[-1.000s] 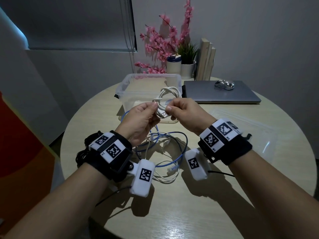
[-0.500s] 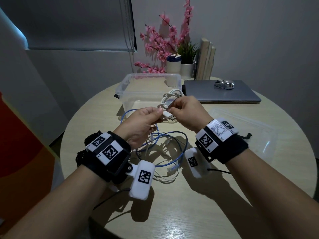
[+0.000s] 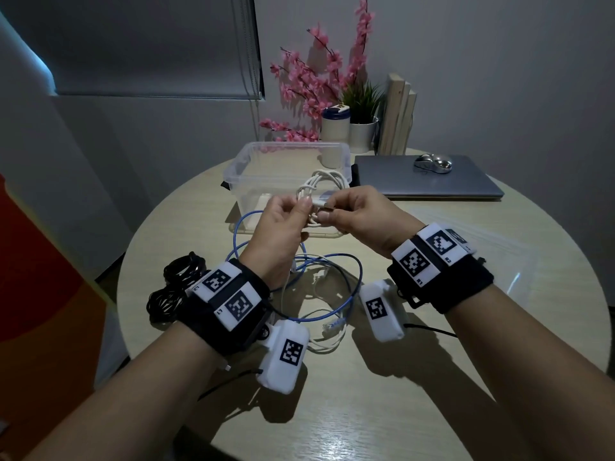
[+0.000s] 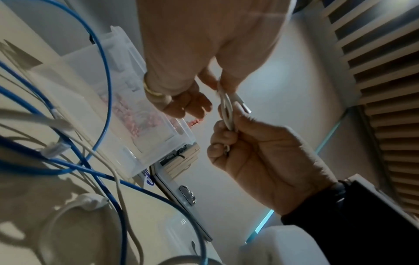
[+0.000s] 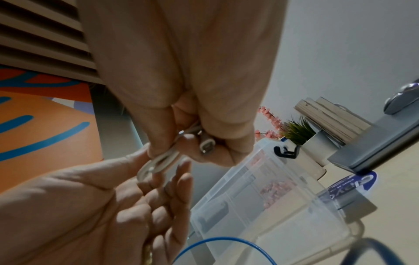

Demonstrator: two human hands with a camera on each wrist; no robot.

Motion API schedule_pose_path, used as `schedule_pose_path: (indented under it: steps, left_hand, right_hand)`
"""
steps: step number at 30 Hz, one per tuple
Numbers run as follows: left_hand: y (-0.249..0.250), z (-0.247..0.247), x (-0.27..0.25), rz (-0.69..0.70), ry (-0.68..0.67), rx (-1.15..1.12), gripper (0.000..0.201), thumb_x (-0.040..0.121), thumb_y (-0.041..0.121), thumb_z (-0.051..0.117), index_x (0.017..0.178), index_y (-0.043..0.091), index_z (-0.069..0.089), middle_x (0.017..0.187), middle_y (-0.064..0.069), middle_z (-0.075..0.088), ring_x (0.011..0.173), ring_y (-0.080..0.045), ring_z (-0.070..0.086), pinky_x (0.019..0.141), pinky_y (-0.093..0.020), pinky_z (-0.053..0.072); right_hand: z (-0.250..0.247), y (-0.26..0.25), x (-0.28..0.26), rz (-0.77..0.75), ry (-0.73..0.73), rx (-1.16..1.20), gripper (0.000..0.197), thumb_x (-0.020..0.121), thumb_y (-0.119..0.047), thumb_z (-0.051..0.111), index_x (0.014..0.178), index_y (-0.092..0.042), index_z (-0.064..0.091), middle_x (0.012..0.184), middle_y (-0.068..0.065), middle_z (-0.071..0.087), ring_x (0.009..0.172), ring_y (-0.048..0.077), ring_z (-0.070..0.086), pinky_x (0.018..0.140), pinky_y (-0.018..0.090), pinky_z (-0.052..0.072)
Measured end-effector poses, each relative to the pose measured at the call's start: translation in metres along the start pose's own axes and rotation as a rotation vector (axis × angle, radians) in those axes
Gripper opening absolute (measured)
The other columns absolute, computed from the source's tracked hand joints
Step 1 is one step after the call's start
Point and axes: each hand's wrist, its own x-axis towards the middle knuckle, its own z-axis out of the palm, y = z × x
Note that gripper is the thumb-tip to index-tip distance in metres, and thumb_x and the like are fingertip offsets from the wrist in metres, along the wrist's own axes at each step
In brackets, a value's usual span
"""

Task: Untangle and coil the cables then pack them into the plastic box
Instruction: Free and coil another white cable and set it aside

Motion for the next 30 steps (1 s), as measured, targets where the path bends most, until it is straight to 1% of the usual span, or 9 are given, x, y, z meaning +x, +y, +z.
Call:
schedule_pose_path:
  steps: [2, 5, 8, 11, 13, 15, 19, 25, 30]
  left_hand:
    - [0.0023, 0.0, 0.0011, -0.005, -0.024, -0.057, 0.012, 0.099, 0.013, 0.047, 0.088, 0.019, 0.044, 0.082, -0.002, 0.06, 0.073, -0.012, 0.053, 0.07, -0.025, 0.04]
    - [0.0068, -0.0034, 0.0028, -0.051, -0.057, -0.147, 0.005, 0.097, 0.009, 0.049, 0.097, 0.015, 0.05, 0.079, 0.0, 0.064, 0.069, -0.009, 0.056, 0.07, -0.022, 0.041]
    - [0.0098, -0.0057, 0.0026, -0.11, -0.109, -0.138, 0.014, 0.098, 0.009, 0.047, 0.096, 0.012, 0.06, 0.075, 0.003, 0.065, 0.064, -0.003, 0.057, 0.068, -0.019, 0.042]
    - [0.0092, -0.0045, 0.0017, -0.096, -0.099, -0.099, 0.012, 0.097, 0.007, 0.048, 0.093, 0.011, 0.058, 0.078, -0.001, 0.064, 0.068, -0.007, 0.058, 0.069, -0.02, 0.045]
    - [0.0082, -0.0038, 0.003, -0.089, -0.078, -0.081, 0.007, 0.097, 0.006, 0.049, 0.096, 0.009, 0.055, 0.08, -0.003, 0.062, 0.069, -0.009, 0.058, 0.067, -0.02, 0.048]
    - [0.0085, -0.0036, 0.0046, -0.101, -0.062, -0.06, 0.005, 0.096, 0.006, 0.05, 0.095, 0.01, 0.053, 0.079, -0.003, 0.059, 0.07, -0.009, 0.056, 0.064, -0.021, 0.049]
    - [0.0079, -0.0051, 0.0053, -0.191, -0.032, -0.048, 0.01, 0.094, 0.002, 0.05, 0.09, 0.012, 0.053, 0.074, -0.003, 0.054, 0.066, -0.011, 0.051, 0.058, -0.021, 0.048]
    - [0.0058, -0.0056, 0.0055, -0.186, 0.026, 0.091, 0.017, 0.089, 0.0, 0.054, 0.078, 0.013, 0.052, 0.068, -0.003, 0.052, 0.059, -0.012, 0.049, 0.053, -0.019, 0.047]
    - [0.0075, -0.0059, 0.0041, -0.176, -0.022, 0.17, 0.009, 0.088, 0.001, 0.056, 0.082, 0.007, 0.057, 0.065, -0.004, 0.052, 0.055, -0.011, 0.049, 0.05, -0.017, 0.048]
  right_hand:
    - [-0.0006, -0.0013, -0.0007, 0.002, -0.013, 0.052, 0.021, 0.086, -0.007, 0.065, 0.067, -0.015, 0.063, 0.061, 0.007, 0.048, 0.059, 0.016, 0.039, 0.06, 0.03, 0.032]
    - [-0.0018, -0.0045, -0.0009, 0.03, 0.025, 0.083, 0.014, 0.082, -0.006, 0.069, 0.07, -0.009, 0.064, 0.064, 0.011, 0.052, 0.059, 0.018, 0.041, 0.058, 0.031, 0.033]
    - [-0.0034, -0.0049, -0.0005, 0.036, 0.115, 0.137, 0.014, 0.074, -0.001, 0.075, 0.07, -0.004, 0.062, 0.06, 0.006, 0.057, 0.05, 0.009, 0.049, 0.052, 0.021, 0.039]
    - [-0.0022, -0.004, -0.0023, 0.025, 0.12, 0.191, 0.023, 0.072, 0.006, 0.074, 0.071, -0.006, 0.055, 0.066, 0.009, 0.056, 0.051, 0.008, 0.053, 0.05, 0.017, 0.042]
    - [-0.0012, -0.0027, -0.0031, 0.028, 0.094, 0.251, 0.028, 0.077, 0.009, 0.068, 0.073, -0.01, 0.049, 0.07, 0.009, 0.053, 0.055, 0.012, 0.054, 0.051, 0.019, 0.042]
    - [-0.0021, -0.002, -0.0036, 0.045, 0.083, 0.305, 0.024, 0.083, 0.004, 0.064, 0.076, -0.011, 0.047, 0.07, 0.009, 0.053, 0.058, 0.017, 0.052, 0.053, 0.024, 0.039]
    - [-0.006, -0.0013, -0.0015, 0.086, 0.156, 0.34, 0.025, 0.089, 0.006, 0.055, 0.08, -0.012, 0.04, 0.067, 0.009, 0.054, 0.056, 0.02, 0.054, 0.053, 0.031, 0.036]
    - [-0.0035, 0.0012, 0.0011, 0.092, 0.146, 0.288, 0.019, 0.088, 0.01, 0.054, 0.099, -0.005, 0.055, 0.076, 0.013, 0.053, 0.055, 0.016, 0.056, 0.057, 0.029, 0.047]
    - [-0.0003, 0.0032, 0.0012, 0.103, 0.164, 0.306, 0.017, 0.09, 0.011, 0.048, 0.099, -0.001, 0.057, 0.08, 0.014, 0.053, 0.056, 0.015, 0.049, 0.055, 0.024, 0.044]
